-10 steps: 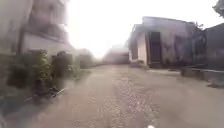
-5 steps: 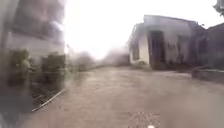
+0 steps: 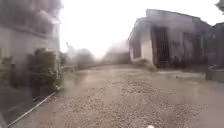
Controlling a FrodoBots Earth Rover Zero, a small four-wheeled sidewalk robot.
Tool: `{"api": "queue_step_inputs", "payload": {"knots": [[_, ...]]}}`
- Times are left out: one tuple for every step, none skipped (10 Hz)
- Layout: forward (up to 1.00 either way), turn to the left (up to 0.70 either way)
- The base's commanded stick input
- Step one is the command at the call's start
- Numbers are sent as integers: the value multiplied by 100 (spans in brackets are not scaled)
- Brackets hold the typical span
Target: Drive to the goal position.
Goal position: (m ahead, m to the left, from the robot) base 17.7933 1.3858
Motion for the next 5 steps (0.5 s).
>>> {"api": "queue_step_inputs", "payload": {"knots": [[100,0],[100,0],[100,0],[100,0],[100,0]]}}
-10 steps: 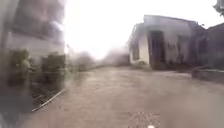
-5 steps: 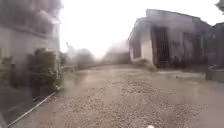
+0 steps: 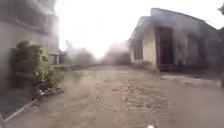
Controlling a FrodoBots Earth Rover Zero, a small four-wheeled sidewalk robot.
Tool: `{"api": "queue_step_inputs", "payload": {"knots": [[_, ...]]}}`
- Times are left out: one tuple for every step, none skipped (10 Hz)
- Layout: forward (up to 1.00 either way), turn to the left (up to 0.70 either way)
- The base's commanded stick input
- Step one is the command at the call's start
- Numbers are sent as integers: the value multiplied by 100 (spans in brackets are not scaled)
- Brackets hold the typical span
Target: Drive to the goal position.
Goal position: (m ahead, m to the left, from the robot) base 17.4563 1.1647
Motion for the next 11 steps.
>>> {"api": "queue_step_inputs", "payload": {"knots": [[100,0],[100,0],[100,0],[100,0],[100,0],[100,0],[100,0],[100,0],[100,0],[100,0],[100,0]]}}
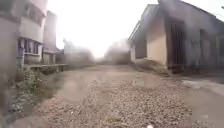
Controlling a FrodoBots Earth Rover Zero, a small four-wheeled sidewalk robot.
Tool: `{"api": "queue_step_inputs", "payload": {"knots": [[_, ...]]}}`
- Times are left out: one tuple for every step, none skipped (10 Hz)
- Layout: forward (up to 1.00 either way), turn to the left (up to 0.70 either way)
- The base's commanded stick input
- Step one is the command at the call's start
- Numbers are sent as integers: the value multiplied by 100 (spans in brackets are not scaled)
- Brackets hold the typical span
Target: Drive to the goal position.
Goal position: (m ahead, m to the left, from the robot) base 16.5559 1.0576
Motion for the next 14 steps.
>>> {"api": "queue_step_inputs", "payload": {"knots": [[100,0],[100,0],[100,0],[100,0],[100,0],[100,0],[100,0],[100,0],[100,0],[100,0],[100,0],[100,0],[100,0],[100,0]]}}
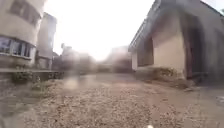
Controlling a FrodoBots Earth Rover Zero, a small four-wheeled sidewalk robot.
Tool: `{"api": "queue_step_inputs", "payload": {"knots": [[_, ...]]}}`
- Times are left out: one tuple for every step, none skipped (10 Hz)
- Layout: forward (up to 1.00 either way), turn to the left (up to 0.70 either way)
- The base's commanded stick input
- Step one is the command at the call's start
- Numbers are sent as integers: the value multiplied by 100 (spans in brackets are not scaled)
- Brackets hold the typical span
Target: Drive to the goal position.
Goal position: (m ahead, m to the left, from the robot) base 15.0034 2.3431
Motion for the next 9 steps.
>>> {"api": "queue_step_inputs", "payload": {"knots": [[100,13],[100,24],[100,6],[100,0],[100,0],[100,0],[100,0],[100,0],[100,0]]}}
